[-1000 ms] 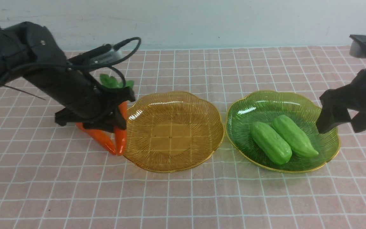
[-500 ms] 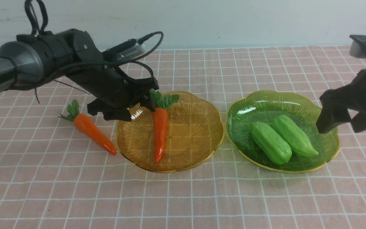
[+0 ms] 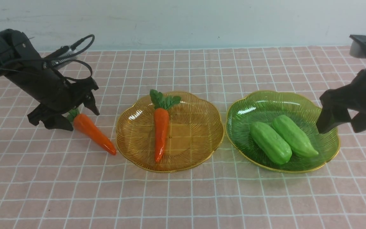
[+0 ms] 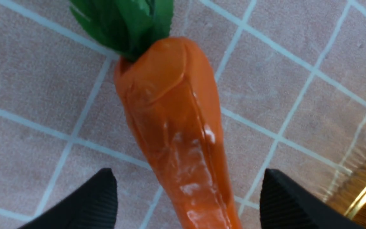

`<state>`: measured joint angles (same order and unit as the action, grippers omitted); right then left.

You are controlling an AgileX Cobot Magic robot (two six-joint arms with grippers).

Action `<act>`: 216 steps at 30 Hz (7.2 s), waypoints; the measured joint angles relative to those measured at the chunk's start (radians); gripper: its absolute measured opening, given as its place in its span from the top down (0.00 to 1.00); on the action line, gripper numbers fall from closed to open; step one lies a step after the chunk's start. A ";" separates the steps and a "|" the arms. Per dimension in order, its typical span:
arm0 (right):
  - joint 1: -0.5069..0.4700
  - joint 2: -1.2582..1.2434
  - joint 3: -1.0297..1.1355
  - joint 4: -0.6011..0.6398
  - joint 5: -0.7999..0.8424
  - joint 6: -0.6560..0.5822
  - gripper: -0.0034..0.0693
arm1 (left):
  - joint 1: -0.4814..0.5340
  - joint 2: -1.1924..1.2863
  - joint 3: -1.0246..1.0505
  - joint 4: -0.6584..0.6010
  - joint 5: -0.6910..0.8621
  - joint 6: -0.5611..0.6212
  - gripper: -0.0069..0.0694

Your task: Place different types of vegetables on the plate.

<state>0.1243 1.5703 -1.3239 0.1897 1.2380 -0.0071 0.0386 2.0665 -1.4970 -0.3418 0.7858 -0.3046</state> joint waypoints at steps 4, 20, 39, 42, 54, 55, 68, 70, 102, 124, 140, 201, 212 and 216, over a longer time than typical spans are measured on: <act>0.000 0.000 0.000 0.022 0.000 0.000 0.21 | 0.000 0.008 0.000 -0.002 -0.015 0.000 0.19; 0.000 0.000 0.000 0.073 0.000 0.000 0.21 | 0.000 -0.021 -0.090 0.017 0.085 0.175 0.66; 0.000 -0.007 0.000 0.050 -0.005 -0.080 0.45 | -0.338 -0.063 -0.201 0.229 0.153 0.266 0.57; 0.000 -0.031 0.000 0.047 -0.005 -0.091 0.64 | -0.350 -0.063 -0.201 0.259 0.121 0.266 0.53; 0.000 -0.375 0.001 0.047 0.009 -0.092 0.97 | -0.352 -0.063 -0.201 0.277 0.114 0.253 0.43; 0.000 -0.416 0.001 0.047 0.012 -0.092 0.97 | -0.352 -0.063 -0.201 0.277 0.117 0.252 0.43; 0.000 -1.222 0.366 0.077 -0.222 -0.137 0.97 | -0.352 -0.063 -0.201 0.277 0.152 0.251 0.43; 0.000 -1.353 0.536 0.126 -0.396 -0.209 0.97 | -0.352 -0.063 -0.201 0.276 0.156 0.251 0.44; -0.026 -1.580 1.199 0.180 -0.680 -0.363 0.97 | -0.392 -0.392 -0.208 0.372 0.427 0.243 0.91; -0.087 -1.580 1.336 -0.084 -0.761 -0.366 0.97 | -0.392 -0.940 -0.007 0.411 0.471 0.248 0.91; -0.087 -1.580 1.338 -0.085 -0.762 -0.350 0.97 | -0.392 -1.263 0.489 0.459 0.332 0.188 0.91; -0.150 -1.580 1.348 -0.086 -0.834 -0.107 0.97 | -0.392 -1.674 0.594 0.541 0.474 0.128 0.91; -0.150 -1.580 1.348 -0.086 -0.834 -0.088 0.97 | -0.392 -1.990 0.821 0.475 0.231 0.069 0.91; -0.150 -1.580 1.348 -0.086 -0.834 -0.087 0.97 | -0.392 -2.033 0.999 0.479 -0.114 0.059 0.91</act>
<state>-0.0261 -0.0096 0.0240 0.1040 0.4038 -0.0938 -0.3537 0.0338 -0.4980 0.1369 0.6723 -0.2456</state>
